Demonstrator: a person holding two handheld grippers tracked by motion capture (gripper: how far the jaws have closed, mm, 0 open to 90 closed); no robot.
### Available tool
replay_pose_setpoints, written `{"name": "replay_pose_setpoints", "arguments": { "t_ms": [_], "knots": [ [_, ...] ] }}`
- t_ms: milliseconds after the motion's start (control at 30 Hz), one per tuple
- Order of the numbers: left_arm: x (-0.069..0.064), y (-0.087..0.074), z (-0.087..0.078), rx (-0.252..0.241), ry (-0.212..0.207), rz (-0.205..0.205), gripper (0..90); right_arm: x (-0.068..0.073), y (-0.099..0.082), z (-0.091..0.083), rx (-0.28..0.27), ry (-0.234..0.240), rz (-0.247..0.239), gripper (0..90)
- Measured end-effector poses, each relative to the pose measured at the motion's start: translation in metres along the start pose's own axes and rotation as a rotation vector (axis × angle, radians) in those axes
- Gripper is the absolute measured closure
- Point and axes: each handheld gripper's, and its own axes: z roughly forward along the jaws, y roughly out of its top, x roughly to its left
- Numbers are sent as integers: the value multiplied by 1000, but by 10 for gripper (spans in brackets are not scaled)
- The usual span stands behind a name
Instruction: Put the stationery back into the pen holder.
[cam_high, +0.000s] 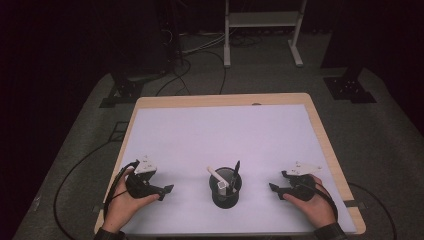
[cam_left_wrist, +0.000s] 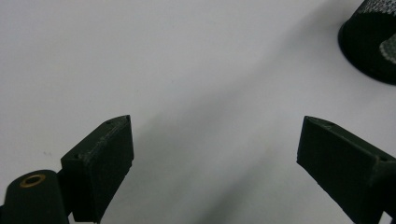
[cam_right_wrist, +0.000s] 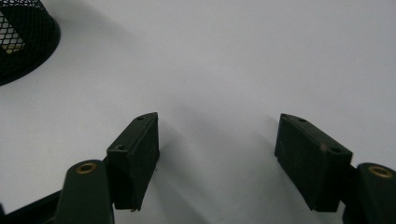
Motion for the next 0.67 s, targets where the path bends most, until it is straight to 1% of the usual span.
{"name": "replay_pose_setpoints", "arguments": {
  "t_ms": [67, 200, 367, 467, 533, 600, 667],
  "knots": [
    [1, -5, 2, 11, 16, -2, 101, 0, 0, 0, 0, 0, 0, 297],
    [3, -14, 3, 33, 34, -2, 100, 0, 0, 0, 0, 0, 0, 297],
    [4, -23, 5, 45, 34, -18, 98, 0, 0, 0, 0, 0, 0, 296],
    [4, -27, 8, 57, 40, -12, 94, 0, 0, 0, 0, 0, 0, 297],
    [3, -30, 10, 68, 39, -15, 90, 0, 0, 0, 0, 0, -1, 297],
    [2, -31, 12, 74, 38, -8, 86, 0, 0, 0, 1, 0, -1, 296],
    [2, -33, 12, 70, 39, -6, 78, 0, 0, 0, 0, 0, 0, 297]
  ]
}}
